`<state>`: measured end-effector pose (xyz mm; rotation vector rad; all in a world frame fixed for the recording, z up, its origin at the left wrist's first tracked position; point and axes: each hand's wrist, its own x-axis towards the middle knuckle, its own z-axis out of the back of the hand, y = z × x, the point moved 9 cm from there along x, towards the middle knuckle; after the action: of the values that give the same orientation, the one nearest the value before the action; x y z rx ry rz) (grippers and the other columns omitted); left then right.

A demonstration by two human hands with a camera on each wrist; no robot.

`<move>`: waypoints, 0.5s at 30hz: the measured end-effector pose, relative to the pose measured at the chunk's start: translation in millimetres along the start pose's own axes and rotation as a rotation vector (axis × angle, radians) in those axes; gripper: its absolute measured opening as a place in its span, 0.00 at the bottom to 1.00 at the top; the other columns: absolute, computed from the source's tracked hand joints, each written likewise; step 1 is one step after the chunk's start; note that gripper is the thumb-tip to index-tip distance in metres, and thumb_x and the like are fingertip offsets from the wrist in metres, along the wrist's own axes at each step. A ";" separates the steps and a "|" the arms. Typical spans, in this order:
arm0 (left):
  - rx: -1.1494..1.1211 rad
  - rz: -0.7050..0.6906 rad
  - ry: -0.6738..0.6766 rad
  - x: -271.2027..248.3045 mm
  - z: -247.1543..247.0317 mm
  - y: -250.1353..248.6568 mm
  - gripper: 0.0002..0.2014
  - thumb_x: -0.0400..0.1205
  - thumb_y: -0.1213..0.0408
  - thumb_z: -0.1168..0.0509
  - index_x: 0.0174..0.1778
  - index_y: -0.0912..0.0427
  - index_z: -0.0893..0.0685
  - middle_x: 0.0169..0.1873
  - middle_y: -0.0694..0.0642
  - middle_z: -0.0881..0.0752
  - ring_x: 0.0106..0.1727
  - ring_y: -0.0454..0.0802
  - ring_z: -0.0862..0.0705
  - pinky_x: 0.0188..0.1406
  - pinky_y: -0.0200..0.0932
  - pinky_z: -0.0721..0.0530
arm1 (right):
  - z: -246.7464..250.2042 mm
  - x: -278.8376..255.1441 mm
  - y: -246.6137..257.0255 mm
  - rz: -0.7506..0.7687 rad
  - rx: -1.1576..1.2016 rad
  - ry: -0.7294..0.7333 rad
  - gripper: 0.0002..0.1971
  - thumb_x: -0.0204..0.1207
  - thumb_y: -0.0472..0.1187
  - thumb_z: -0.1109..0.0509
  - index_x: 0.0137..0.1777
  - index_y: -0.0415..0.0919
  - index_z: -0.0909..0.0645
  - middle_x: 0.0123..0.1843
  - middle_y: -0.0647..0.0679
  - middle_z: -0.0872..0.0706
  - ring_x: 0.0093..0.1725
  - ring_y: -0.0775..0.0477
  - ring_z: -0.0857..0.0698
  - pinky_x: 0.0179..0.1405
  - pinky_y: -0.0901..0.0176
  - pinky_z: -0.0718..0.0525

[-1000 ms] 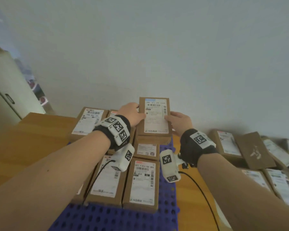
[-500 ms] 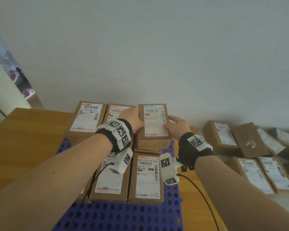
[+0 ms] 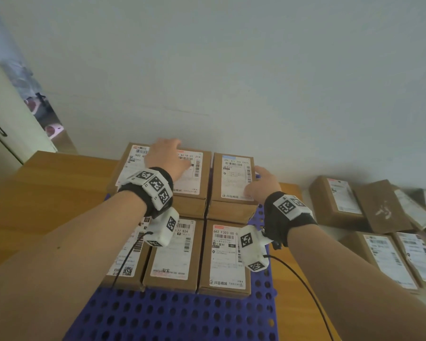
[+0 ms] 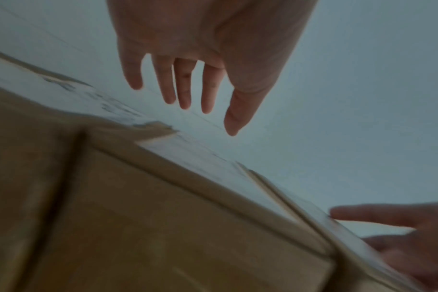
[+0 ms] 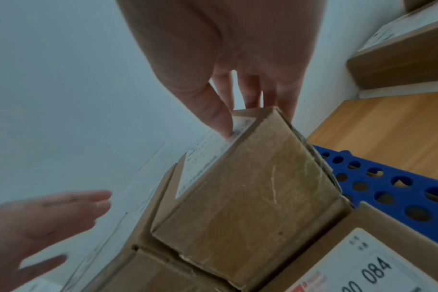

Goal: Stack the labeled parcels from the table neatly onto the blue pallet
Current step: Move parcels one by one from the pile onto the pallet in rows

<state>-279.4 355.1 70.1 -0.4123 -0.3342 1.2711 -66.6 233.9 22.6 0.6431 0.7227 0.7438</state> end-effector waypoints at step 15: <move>0.072 0.356 0.158 4.4 -8.8 102.7 0.56 0.64 0.27 0.34 0.82 0.51 0.49 0.80 0.66 0.43 0.79 0.69 0.41 0.74 0.71 0.39 | -25.4 -4.8 16.6 0.025 -0.239 -0.004 0.46 0.67 0.51 0.23 0.81 0.47 0.44 0.71 0.42 0.26 0.60 0.44 0.21 0.46 0.60 0.23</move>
<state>-361.2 383.0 13.7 -0.5231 -0.0810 1.5810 -94.7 246.3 21.5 0.4363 0.6111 0.8370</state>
